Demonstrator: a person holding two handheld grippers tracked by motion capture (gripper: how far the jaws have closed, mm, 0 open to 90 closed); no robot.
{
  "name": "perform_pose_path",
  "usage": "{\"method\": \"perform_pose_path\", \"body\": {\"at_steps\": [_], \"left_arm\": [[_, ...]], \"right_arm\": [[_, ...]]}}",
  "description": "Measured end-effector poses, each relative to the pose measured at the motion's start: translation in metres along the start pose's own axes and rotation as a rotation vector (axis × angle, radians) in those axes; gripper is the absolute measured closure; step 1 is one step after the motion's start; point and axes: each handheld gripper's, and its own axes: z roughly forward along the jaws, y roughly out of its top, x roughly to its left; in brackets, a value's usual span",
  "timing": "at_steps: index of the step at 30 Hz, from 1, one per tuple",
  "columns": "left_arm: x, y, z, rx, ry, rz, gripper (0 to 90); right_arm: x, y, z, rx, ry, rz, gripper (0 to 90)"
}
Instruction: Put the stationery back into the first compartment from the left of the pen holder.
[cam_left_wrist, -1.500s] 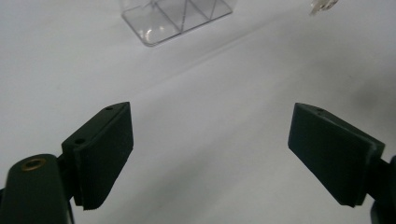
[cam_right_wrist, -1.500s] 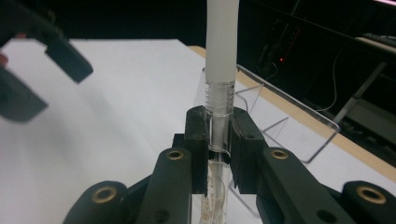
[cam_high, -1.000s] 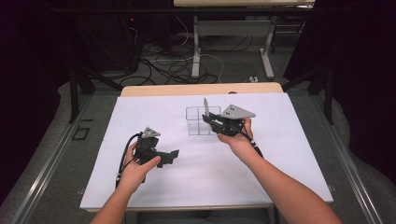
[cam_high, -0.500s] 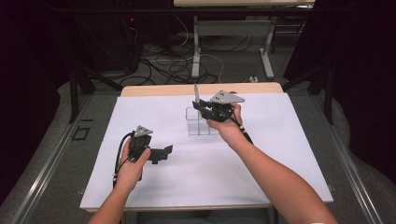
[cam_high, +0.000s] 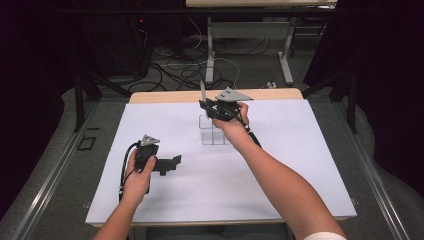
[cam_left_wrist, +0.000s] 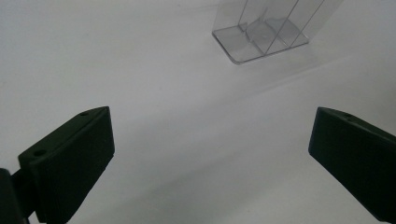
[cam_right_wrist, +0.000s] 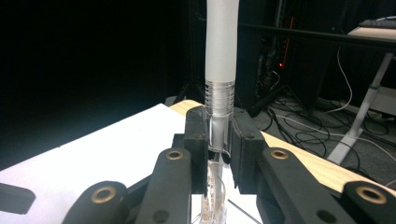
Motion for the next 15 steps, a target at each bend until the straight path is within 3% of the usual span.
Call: {"method": "perform_pose_path", "body": {"at_steps": [4,15], "left_arm": [[0.003,-0.001,0.001,-0.008,0.023,-0.03,0.5],[0.005,-0.002,0.004,0.002,0.031,-0.003,0.7]], "right_arm": [[0.0,-0.004,0.009,0.018,-0.016,-0.002,78.8],[0.0,-0.018,0.022,0.077,-0.046,0.021,78.7]]}}
